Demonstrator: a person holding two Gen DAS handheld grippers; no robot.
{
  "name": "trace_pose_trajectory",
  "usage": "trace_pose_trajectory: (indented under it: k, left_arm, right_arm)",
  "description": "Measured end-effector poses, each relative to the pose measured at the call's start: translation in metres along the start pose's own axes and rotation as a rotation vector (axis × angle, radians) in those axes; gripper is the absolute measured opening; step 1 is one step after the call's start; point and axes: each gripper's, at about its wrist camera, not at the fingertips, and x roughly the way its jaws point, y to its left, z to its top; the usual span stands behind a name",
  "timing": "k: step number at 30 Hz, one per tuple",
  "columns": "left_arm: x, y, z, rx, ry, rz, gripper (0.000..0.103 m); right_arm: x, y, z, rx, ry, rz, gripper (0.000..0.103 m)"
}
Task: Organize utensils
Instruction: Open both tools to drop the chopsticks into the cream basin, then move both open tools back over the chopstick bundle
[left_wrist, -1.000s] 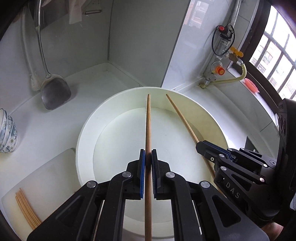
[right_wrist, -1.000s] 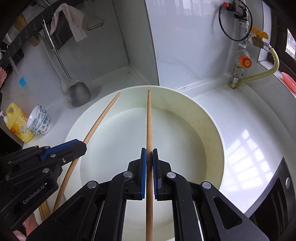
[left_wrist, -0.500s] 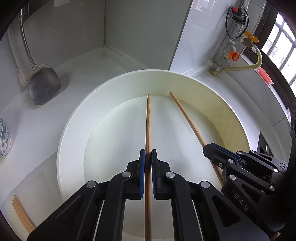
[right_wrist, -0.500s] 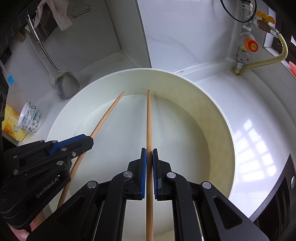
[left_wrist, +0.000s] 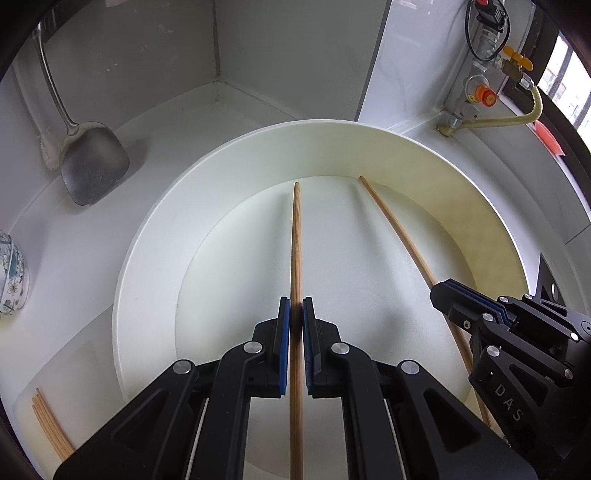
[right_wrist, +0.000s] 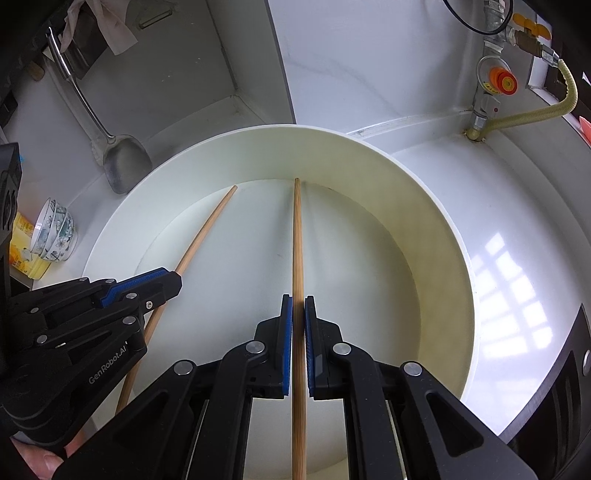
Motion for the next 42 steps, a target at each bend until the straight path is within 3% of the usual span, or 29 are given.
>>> trace_pose_trajectory:
  k: [2, 4, 6, 8, 15, 18, 32, 42]
  left_arm:
    - [0.000, 0.001, 0.001, -0.005, 0.000, 0.006, 0.008]
    - [-0.002, 0.002, 0.000, -0.011, -0.002, 0.016, 0.013]
    - [-0.007, 0.003, 0.000, -0.017, -0.015, 0.021, 0.032]
    - [-0.013, 0.005, -0.001, -0.020, -0.038, 0.036, 0.043]
    - [-0.034, 0.013, -0.005, -0.029, -0.072, 0.058, 0.065]
    - [-0.043, 0.018, -0.008, -0.039, -0.080, 0.064, 0.073]
    - [-0.105, 0.054, -0.047, -0.083, -0.137, 0.095, 0.089]
    - [-0.149, 0.103, -0.095, -0.145, -0.158, 0.142, 0.095]
  right_arm:
    - [-0.001, -0.002, 0.001, 0.004, -0.002, -0.004, 0.007]
    - [-0.004, -0.003, 0.001, 0.009, -0.010, -0.008, 0.014]
    - [-0.010, -0.003, 0.000, 0.002, -0.025, -0.018, 0.015]
    - [-0.015, -0.004, 0.000, -0.003, -0.036, -0.025, 0.015]
    - [-0.026, -0.004, -0.006, 0.001, -0.054, -0.033, 0.020]
    - [-0.034, 0.002, -0.009, -0.008, -0.068, -0.039, 0.027]
    - [-0.069, 0.046, -0.034, -0.032, -0.105, -0.054, 0.062]
    - [-0.085, 0.101, -0.065, -0.076, -0.106, -0.020, 0.068]
